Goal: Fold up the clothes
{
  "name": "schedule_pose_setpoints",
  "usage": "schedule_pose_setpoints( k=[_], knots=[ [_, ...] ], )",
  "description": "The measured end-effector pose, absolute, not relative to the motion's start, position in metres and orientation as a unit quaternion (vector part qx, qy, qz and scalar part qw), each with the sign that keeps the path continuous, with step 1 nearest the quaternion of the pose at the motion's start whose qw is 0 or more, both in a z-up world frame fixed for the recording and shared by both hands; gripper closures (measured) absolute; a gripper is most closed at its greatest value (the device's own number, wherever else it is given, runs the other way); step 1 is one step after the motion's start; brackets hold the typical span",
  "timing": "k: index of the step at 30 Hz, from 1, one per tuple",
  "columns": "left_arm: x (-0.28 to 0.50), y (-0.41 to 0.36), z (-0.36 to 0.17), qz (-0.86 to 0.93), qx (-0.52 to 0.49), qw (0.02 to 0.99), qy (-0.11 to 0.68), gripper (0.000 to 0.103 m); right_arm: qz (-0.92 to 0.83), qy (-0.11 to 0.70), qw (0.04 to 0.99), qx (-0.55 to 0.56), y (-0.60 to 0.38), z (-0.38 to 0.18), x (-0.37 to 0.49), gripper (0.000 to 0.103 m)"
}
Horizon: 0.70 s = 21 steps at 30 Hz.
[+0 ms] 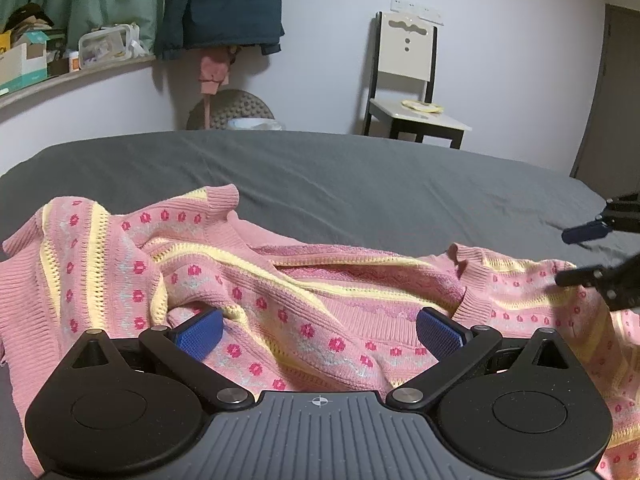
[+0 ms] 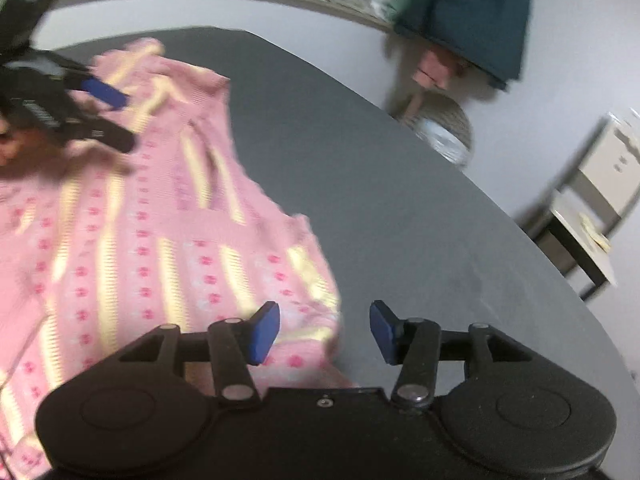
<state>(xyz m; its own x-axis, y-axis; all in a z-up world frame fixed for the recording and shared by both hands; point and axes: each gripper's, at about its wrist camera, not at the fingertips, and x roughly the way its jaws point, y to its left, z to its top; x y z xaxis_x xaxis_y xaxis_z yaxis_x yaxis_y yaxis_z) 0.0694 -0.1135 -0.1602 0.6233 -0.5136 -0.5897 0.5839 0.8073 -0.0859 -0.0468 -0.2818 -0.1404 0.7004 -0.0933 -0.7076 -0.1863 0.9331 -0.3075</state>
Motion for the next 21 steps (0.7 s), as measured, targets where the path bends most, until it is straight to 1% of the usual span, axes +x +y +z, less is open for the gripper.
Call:
schedule_pose_setpoints(
  k=[1, 2, 3, 6, 8, 10, 11, 13, 18, 21],
  knots=[
    [0.070, -0.113, -0.160, -0.305, 0.055, 0.899, 0.309, 0.000, 0.030, 0.386, 0.902, -0.193, -0.279, -0.141, -0.044, 0.060],
    [0.071, -0.113, -0.160, -0.304, 0.054, 0.899, 0.310, 0.000, 0.033, 0.386, 0.899, -0.205, -0.275, -0.141, -0.041, 0.065],
    [0.072, -0.114, -0.161, -0.303, 0.052, 0.899, 0.312, 0.000, 0.035, 0.387, 0.895, -0.218, -0.273, -0.142, -0.036, 0.067],
    [0.071, -0.116, -0.161, -0.303, 0.060, 0.899, 0.311, 0.000, 0.013, 0.418, 0.881, -0.223, -0.271, -0.148, -0.013, 0.066],
    [0.070, -0.118, -0.162, -0.304, 0.068, 0.899, 0.309, 0.000, -0.010, 0.443, 0.877, -0.184, -0.282, -0.155, 0.005, 0.064],
    [0.070, -0.118, -0.162, -0.304, 0.071, 0.899, 0.308, 0.000, -0.026, 0.460, 0.880, -0.118, -0.295, -0.160, 0.018, 0.061],
    [0.070, -0.118, -0.162, -0.304, 0.070, 0.899, 0.308, 0.000, -0.025, 0.460, 0.883, -0.085, -0.299, -0.160, 0.020, 0.070],
    [0.071, -0.118, -0.163, -0.304, 0.068, 0.899, 0.309, 0.000, -0.012, 0.449, 0.891, -0.064, -0.295, -0.159, 0.018, 0.099],
    [0.073, -0.117, -0.163, -0.305, 0.065, 0.898, 0.310, 0.000, 0.080, 0.379, 0.891, -0.237, -0.216, -0.157, -0.025, 0.099],
    [0.072, -0.117, -0.163, -0.304, 0.062, 0.898, 0.311, 0.000, 0.117, 0.390, 0.856, -0.319, -0.176, -0.174, -0.047, 0.098]
  ],
)
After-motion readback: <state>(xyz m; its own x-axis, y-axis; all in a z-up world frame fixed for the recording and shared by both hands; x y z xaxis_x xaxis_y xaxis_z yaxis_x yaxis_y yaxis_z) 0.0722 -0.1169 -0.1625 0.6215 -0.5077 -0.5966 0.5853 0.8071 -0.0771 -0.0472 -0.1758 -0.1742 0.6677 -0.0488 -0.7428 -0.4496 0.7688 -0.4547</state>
